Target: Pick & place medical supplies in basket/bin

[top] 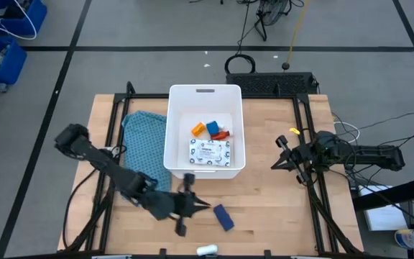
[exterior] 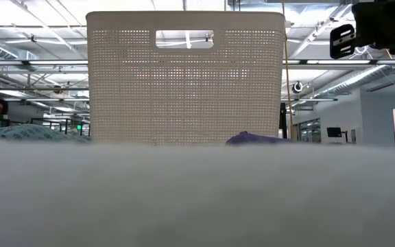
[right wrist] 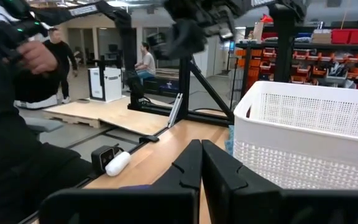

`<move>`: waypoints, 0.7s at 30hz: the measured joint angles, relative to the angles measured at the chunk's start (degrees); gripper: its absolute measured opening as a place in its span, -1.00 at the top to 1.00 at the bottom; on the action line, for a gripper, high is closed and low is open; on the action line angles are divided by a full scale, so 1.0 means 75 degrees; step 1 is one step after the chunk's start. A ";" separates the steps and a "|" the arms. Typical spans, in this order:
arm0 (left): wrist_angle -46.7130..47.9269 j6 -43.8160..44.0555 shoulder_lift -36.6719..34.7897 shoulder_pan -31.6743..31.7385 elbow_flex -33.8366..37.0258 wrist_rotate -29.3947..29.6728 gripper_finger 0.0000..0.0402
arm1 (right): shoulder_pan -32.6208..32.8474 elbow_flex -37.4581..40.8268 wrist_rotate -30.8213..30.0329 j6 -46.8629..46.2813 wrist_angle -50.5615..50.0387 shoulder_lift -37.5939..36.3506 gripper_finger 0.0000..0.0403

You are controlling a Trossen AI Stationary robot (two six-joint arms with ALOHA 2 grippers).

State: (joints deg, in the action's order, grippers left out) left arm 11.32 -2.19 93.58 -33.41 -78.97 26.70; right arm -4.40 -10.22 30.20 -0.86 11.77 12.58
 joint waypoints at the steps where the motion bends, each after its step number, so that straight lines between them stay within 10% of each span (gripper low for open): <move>1: 0.0093 -0.0208 0.0271 0.0004 -0.0392 -0.0011 0.87 | 0.0000 0.0000 -0.0003 -0.0026 0.0002 0.0000 1.00; 10: 0.0990 -0.1511 0.1914 0.0024 -0.1983 -0.0777 0.69 | 0.0003 0.0000 -0.0006 -0.0511 -0.0221 0.0003 1.00; 21: 0.0960 -0.1407 0.3034 0.0582 -0.2035 -0.1270 -0.43 | 0.0003 0.0000 0.0003 -0.0534 -0.0234 0.0001 1.00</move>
State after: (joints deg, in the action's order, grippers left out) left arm 18.52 -12.74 116.34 -29.05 -94.24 17.18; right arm -4.38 -10.22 30.22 -4.87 10.01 12.59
